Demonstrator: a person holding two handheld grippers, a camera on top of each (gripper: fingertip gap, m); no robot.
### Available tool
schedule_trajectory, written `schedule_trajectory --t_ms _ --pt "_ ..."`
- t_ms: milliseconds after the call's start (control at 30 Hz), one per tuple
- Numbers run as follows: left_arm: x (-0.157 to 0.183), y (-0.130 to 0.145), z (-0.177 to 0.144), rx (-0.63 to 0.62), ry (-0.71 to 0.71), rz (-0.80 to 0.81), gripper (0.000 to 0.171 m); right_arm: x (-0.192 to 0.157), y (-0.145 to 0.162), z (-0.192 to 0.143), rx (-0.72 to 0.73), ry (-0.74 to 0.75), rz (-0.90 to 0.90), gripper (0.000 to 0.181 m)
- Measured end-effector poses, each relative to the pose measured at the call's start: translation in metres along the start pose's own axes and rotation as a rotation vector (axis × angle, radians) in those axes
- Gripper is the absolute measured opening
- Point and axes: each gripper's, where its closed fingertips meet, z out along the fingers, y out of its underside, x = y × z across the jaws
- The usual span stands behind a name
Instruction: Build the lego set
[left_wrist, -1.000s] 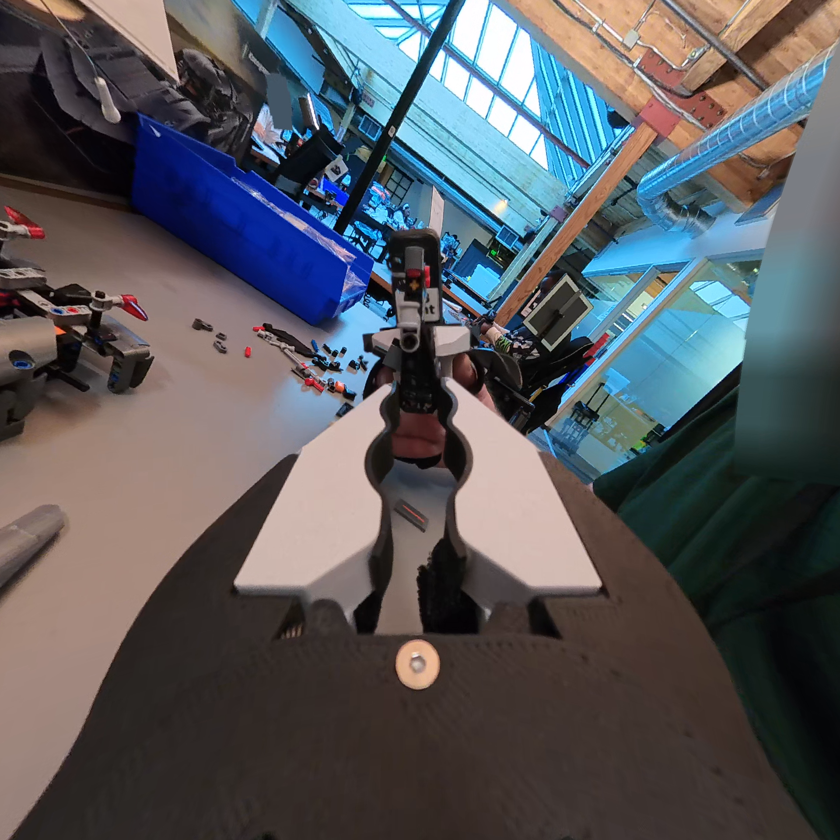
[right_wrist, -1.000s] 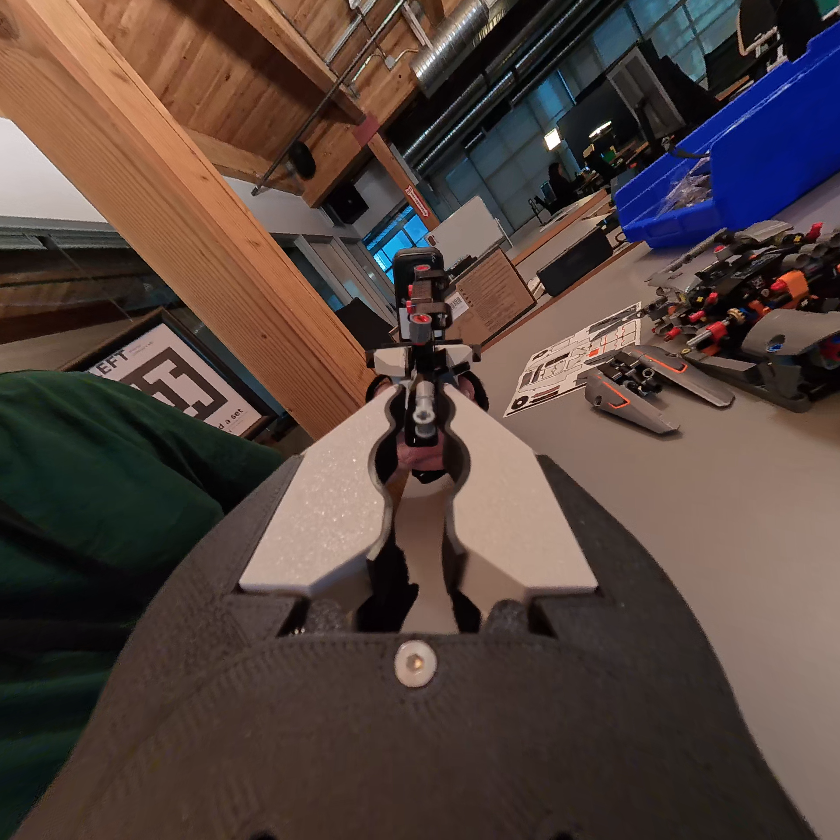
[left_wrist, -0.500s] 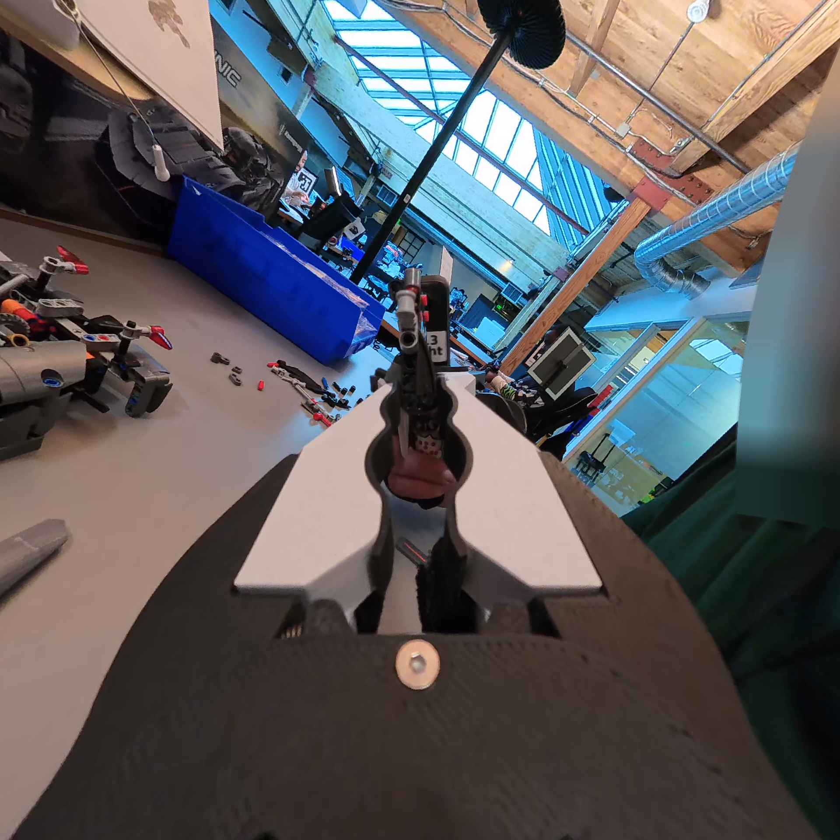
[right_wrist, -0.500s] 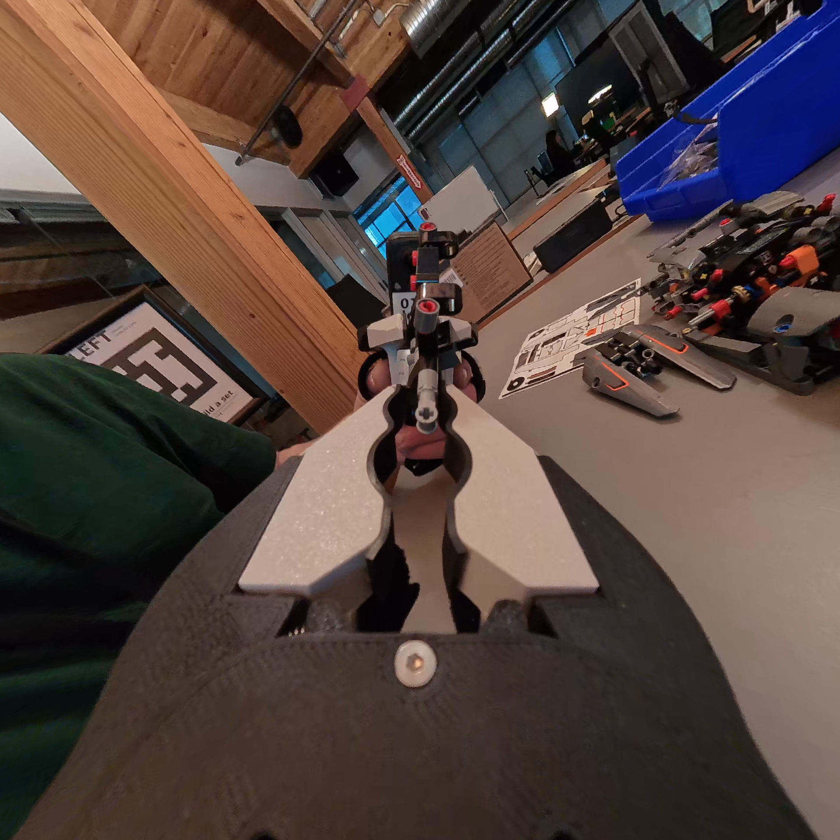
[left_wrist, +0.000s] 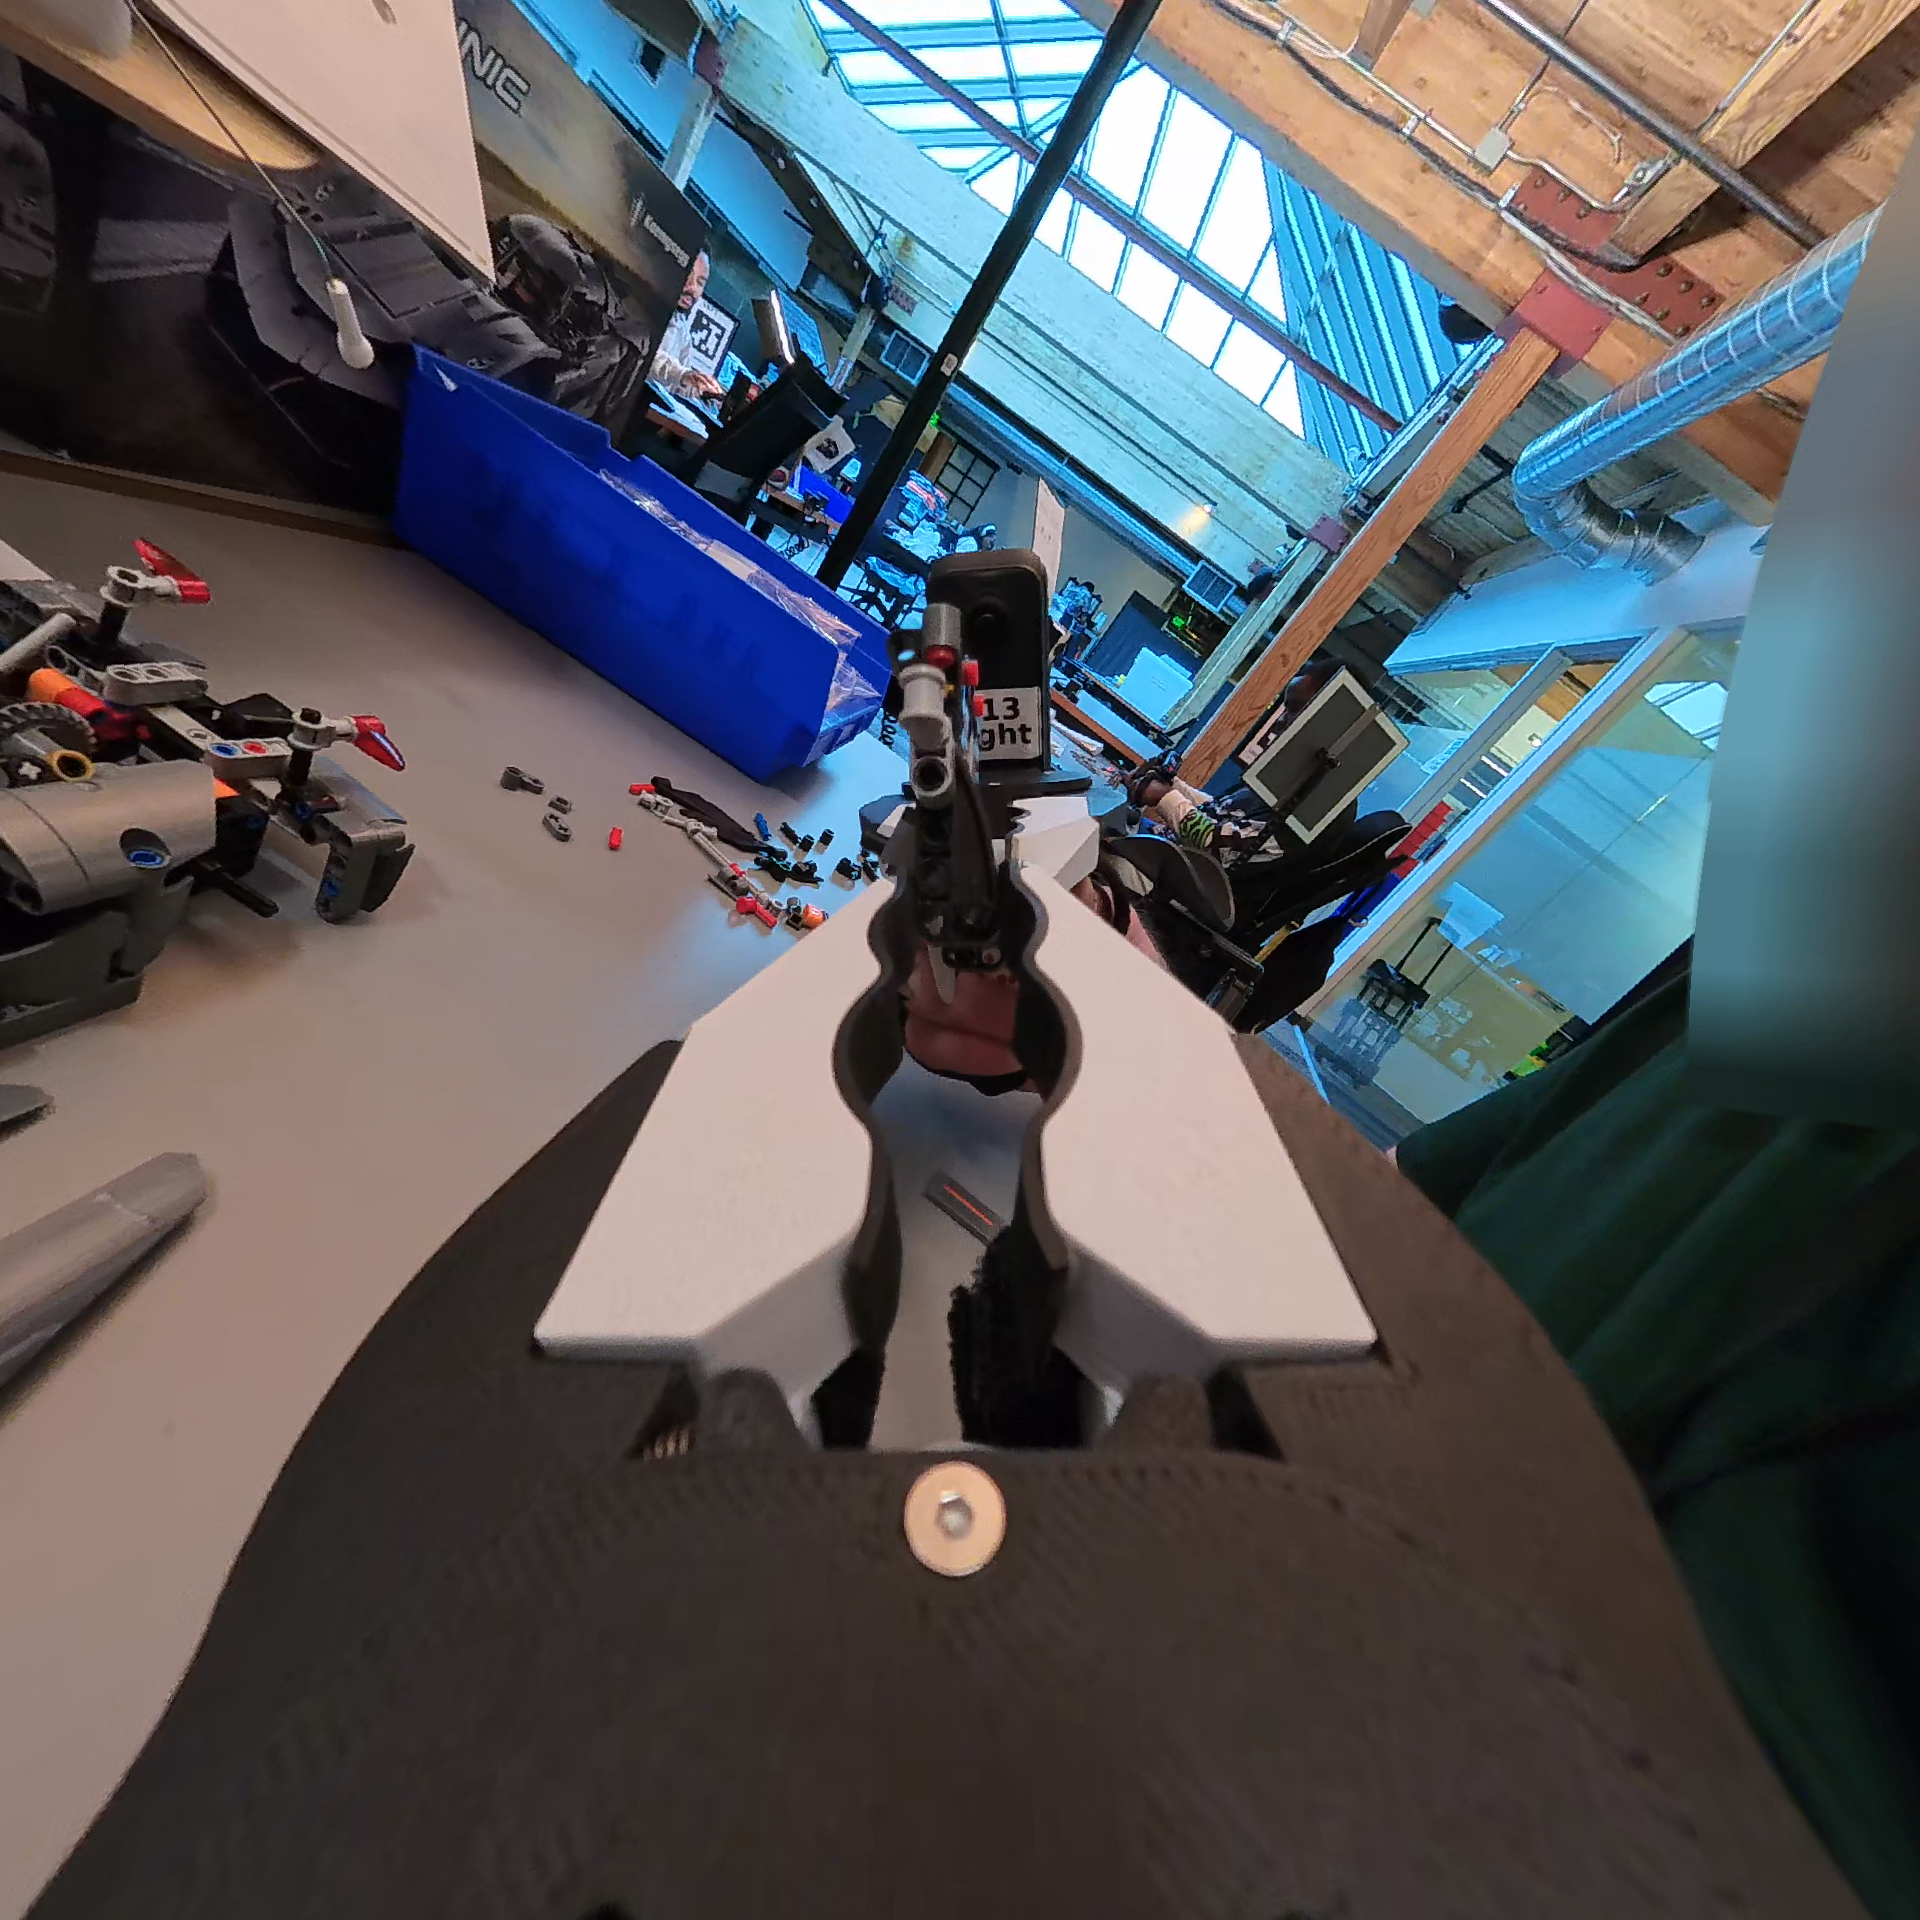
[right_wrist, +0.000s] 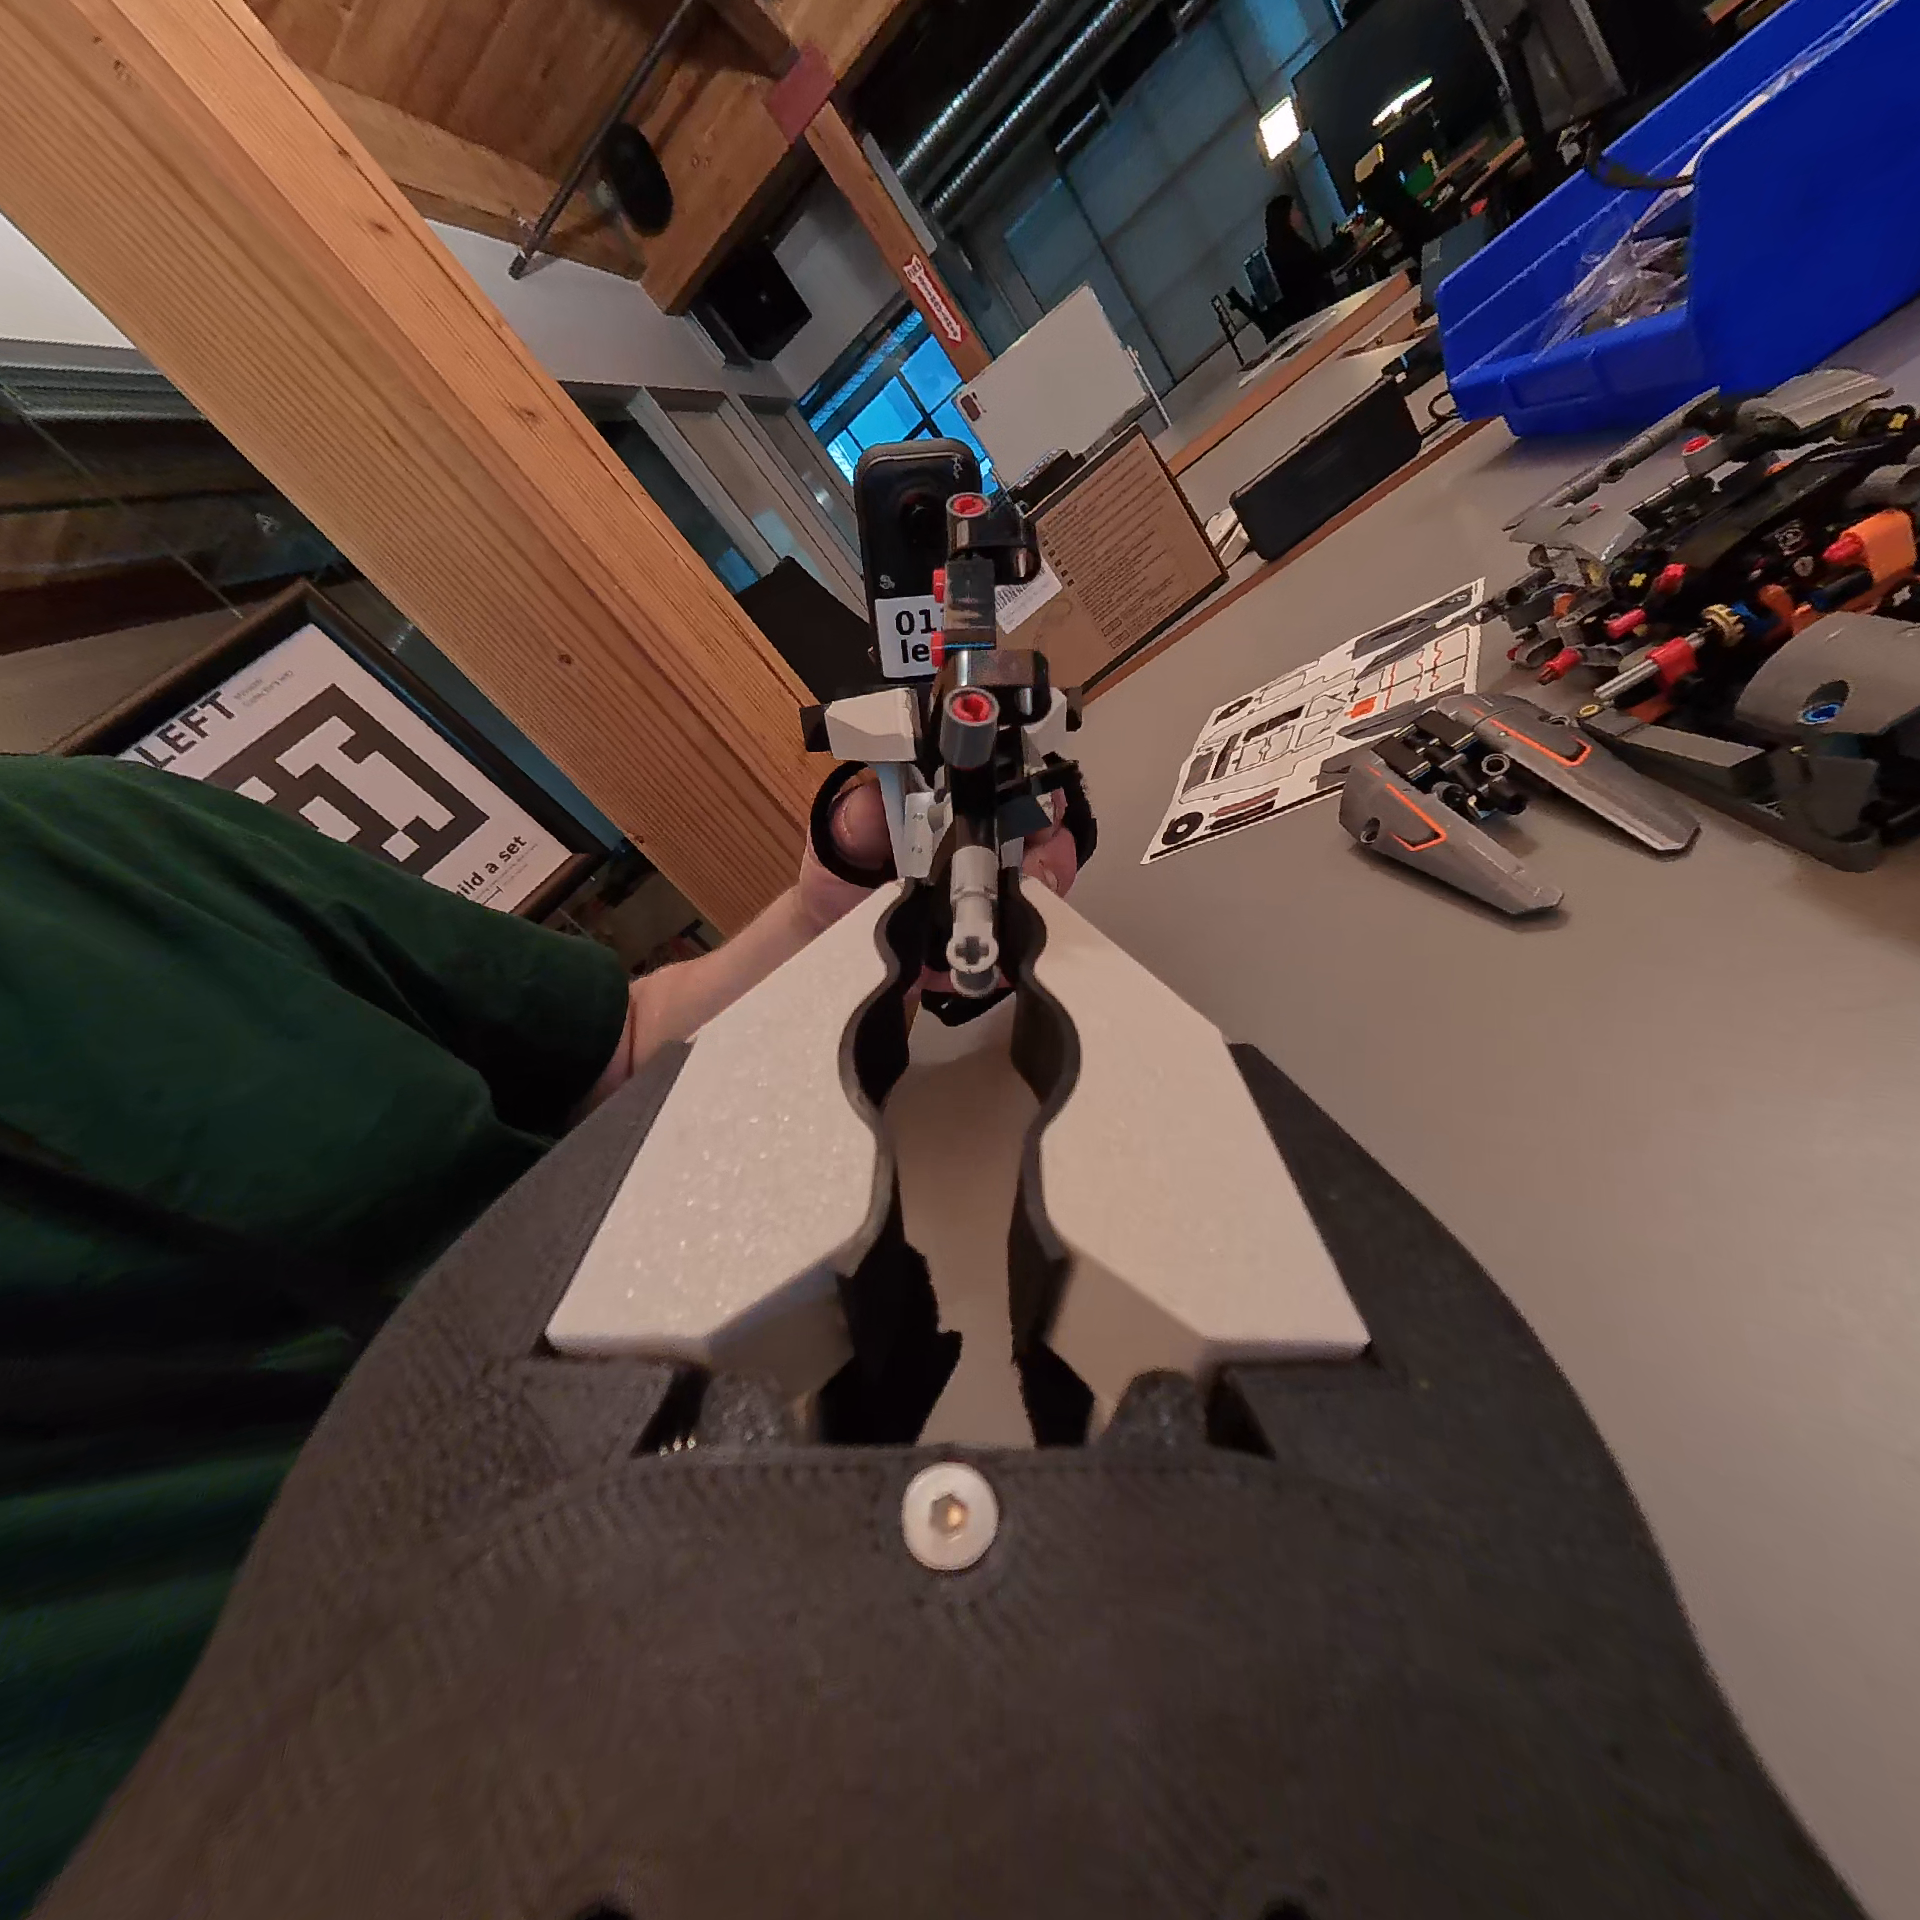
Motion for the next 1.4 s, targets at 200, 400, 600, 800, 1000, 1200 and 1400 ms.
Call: schedule_trajectory --t_ms 200,400,600,800,1000,1200,1400 --pt "0.001 -0.001 -0.001 -0.007 0.006 0.012 0.013 -0.001 -0.001 0.001 0.008 -0.013 0.004 0.012" --pt "0.000 -0.004 -0.001 0.014 0.014 -0.005 0.013 -0.001 -0.002 0.003 0.021 -0.001 -0.016 0.012" --pt "0.002 -0.005 -0.003 -0.026 0.020 -0.005 0.013 -0.002 -0.004 0.003 0.020 0.026 -0.072 0.024" --pt "0.002 -0.005 -0.006 -0.078 0.033 -0.020 0.014 -0.004 -0.001 0.004 0.002 0.010 -0.066 0.014" --pt "0.006 -0.008 0.000 -0.090 -0.004 0.082 0.014 -0.003 -0.007 0.000 0.052 -0.012 -0.019 0.005" --pt "0.003 -0.015 0.004 -0.073 -0.263 0.551 0.047 -0.002 -0.017 -0.008 0.132 -0.042 0.048 0.005" --pt "0.006 -0.003 0.022 -0.214 -0.494 1.042 0.072 0.000 -0.018 -0.009 0.149 -0.048 0.076 0.006"
